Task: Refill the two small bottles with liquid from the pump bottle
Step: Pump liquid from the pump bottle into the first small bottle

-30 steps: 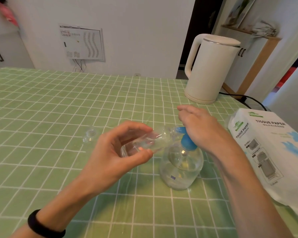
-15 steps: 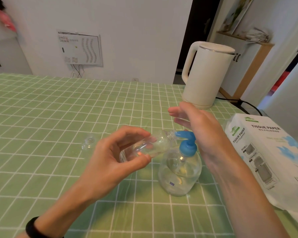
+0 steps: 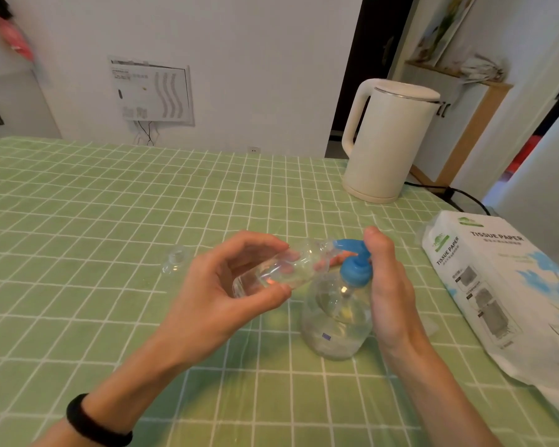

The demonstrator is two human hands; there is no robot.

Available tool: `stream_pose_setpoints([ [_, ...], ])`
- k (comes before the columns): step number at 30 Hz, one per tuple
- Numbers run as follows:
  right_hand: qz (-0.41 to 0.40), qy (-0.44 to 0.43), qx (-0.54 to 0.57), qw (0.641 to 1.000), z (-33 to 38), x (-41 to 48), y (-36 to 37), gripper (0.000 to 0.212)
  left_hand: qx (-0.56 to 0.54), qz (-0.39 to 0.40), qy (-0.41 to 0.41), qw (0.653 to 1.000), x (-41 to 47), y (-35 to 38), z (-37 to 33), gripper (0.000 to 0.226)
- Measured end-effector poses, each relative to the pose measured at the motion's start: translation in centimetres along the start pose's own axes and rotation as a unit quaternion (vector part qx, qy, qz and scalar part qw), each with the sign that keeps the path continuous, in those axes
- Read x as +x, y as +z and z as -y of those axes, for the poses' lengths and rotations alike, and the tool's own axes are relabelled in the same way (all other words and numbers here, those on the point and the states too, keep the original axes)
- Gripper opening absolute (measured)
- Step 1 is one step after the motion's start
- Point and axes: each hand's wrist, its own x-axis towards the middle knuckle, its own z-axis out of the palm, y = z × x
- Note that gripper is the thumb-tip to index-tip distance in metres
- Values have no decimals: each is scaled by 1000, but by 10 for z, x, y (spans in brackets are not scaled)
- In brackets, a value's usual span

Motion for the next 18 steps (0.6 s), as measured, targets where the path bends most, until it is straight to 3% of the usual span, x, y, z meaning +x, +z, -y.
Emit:
stream_pose_setpoints([
  [9, -34, -50, 48, 997, -6, 0, 6, 67, 33, -2, 28, 999, 2, -4, 1, 45],
  [18, -37, -34, 41, 998, -5, -1, 6, 68, 86, -16, 71, 994, 2, -2, 2, 43],
])
